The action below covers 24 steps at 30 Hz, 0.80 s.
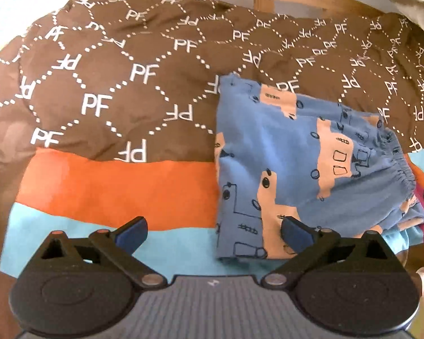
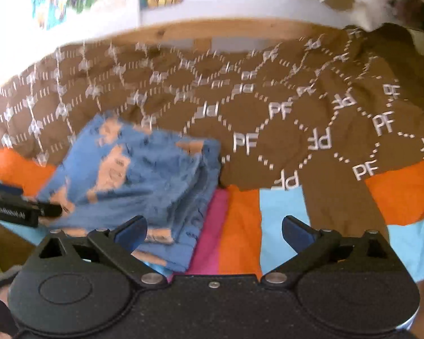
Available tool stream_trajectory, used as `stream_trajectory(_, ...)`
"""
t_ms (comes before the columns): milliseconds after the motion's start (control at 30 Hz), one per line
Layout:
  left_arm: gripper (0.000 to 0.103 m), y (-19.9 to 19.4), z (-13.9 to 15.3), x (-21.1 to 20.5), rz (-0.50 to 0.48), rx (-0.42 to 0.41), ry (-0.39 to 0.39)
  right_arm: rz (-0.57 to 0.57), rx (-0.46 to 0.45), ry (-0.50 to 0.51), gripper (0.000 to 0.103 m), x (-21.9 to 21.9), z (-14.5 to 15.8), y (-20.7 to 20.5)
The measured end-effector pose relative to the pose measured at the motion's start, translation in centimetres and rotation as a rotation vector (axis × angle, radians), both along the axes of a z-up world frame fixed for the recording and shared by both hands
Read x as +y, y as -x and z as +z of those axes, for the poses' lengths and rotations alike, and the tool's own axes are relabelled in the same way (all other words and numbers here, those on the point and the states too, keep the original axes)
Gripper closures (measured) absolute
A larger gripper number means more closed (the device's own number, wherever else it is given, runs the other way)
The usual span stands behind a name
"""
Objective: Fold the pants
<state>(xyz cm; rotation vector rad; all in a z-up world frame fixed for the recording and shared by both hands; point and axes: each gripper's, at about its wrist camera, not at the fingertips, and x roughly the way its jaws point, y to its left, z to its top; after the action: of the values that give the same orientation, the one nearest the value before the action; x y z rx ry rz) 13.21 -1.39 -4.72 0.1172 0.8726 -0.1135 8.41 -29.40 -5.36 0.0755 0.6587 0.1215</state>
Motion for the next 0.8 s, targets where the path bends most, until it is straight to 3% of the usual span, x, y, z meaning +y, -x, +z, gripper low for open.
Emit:
stream_trajectory(100,0.0,0.3,-0.9,0.3,-0.013,0.008,-0.024,0.008,0.018,0.003,0.001,0.1,-0.2,-0.4)
stream_trajectory(233,0.0,1.1,-0.9,0.7,0.022,0.026,0.02,0.012,0.144,0.029,0.002,-0.1,-2.0,-1.7)
stream_trajectory(333,0.0,1.5,-0.3,1.3,0.024,0.038,0.044,0.013,0.115,-0.01,0.001,-0.6,-1.0,-1.1)
stream_trajectory(467,0.0,1.6,1.0,2.2,0.033,0.005,0.031,0.006,0.006,-0.058,0.001,-0.7,0.0,-0.9)
stream_trajectory(633,0.0,-0.3,2.0,2.4,0.051,-0.031,0.038,0.017,-0.087,-0.114,0.001,-0.4,-0.6,-2.0)
stream_trajectory(700,0.0,-1.2,1.7,2.0,0.054,-0.037,0.036,0.028,-0.075,-0.067,0.001,0.3,-1.5,-3.0)
stream_trajectory(767,0.0,-1.9,0.9,1.5,0.046,-0.026,0.01,0.022,0.004,0.007,0.001,0.9,-2.9,-4.4)
stream_trajectory(800,0.0,-2.1,0.3,1.3,0.042,-0.012,-0.014,0.019,0.036,-0.007,0.001,0.6,-3.4,-4.9)
